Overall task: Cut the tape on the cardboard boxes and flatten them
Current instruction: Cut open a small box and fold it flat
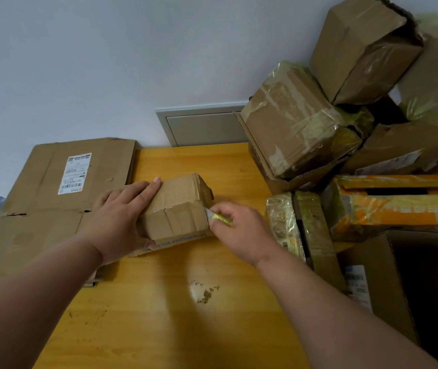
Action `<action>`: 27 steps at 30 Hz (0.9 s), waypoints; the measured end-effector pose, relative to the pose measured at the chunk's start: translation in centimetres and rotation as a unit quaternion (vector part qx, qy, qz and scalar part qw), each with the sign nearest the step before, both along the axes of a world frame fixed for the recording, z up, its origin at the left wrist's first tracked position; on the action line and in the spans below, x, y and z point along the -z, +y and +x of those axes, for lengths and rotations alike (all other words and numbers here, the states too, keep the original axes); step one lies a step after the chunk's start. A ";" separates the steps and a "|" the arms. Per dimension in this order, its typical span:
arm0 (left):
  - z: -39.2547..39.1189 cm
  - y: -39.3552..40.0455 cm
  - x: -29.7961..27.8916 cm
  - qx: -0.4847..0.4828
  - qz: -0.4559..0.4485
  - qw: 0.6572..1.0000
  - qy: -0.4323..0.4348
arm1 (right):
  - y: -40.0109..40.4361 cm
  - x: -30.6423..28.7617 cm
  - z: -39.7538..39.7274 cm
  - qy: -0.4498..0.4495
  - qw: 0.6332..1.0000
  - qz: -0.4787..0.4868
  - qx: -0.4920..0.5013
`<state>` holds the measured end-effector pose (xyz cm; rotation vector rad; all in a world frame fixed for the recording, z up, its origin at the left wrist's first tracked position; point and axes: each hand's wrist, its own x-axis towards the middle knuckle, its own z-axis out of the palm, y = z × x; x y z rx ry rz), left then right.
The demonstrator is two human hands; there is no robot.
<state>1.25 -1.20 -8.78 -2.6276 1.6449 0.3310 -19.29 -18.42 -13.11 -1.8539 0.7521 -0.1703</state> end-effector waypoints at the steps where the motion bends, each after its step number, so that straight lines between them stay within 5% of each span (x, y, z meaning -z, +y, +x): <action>1: 0.1 -0.2 -0.1 -0.002 0.004 1.000 0.003 | 0.3 0.2 -0.3 0.003 1.000 -0.022 -0.009; 7: -0.1 -0.9 -0.1 -0.003 0.005 1.000 0.009 | 0.3 0.6 -1.4 0.000 0.999 -0.031 -0.007; 12: -0.2 -2.0 -0.7 -0.020 0.030 0.999 -0.005 | -0.6 0.2 -1.8 -0.046 0.986 0.029 0.159; 19: -2.2 -3.7 -1.0 -0.080 0.068 0.994 -0.006 | 1.3 -1.2 0.9 -0.007 0.998 -0.008 0.067; 27: -2.6 -2.8 -2.6 -0.098 0.059 0.978 0.173 | -0.8 -1.9 2.4 0.053 0.995 -0.036 0.081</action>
